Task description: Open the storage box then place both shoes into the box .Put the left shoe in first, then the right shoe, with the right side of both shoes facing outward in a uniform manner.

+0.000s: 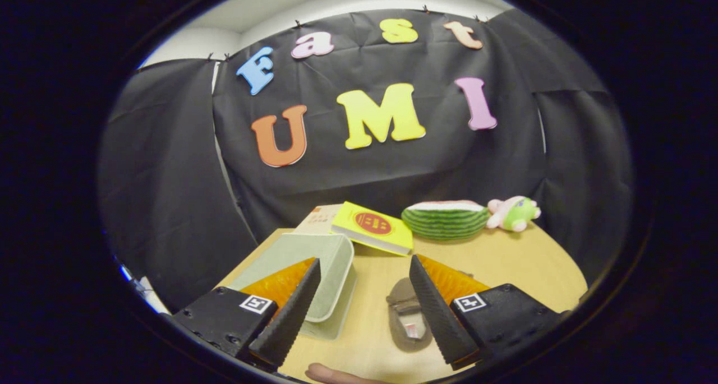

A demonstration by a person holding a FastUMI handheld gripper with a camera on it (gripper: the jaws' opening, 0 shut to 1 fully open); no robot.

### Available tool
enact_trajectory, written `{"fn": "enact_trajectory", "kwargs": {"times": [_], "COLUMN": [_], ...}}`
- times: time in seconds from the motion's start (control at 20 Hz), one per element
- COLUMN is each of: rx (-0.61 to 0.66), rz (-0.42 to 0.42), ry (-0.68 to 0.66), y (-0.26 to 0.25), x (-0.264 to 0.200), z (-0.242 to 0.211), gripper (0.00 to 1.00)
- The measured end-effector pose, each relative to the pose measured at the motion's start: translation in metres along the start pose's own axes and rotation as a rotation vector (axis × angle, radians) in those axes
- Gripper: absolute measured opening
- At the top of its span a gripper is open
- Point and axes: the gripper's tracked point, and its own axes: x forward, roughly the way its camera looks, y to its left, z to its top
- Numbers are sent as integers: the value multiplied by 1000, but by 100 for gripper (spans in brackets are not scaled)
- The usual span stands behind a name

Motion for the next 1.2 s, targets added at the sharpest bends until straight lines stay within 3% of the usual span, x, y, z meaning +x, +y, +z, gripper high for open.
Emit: {"fn": "enact_trajectory", "kwargs": {"times": [0.25,0.5,0.8,1.0,1.2], "rx": [108,290,462,661,747], "rz": [120,356,562,631,681], "ry": [169,312,429,475,549], "y": [-11,10,27,25,27], "x": [56,103,144,171,180], "z": [-20,-36,-58,-64,-81], "gripper": [100,100,100,99,99]}}
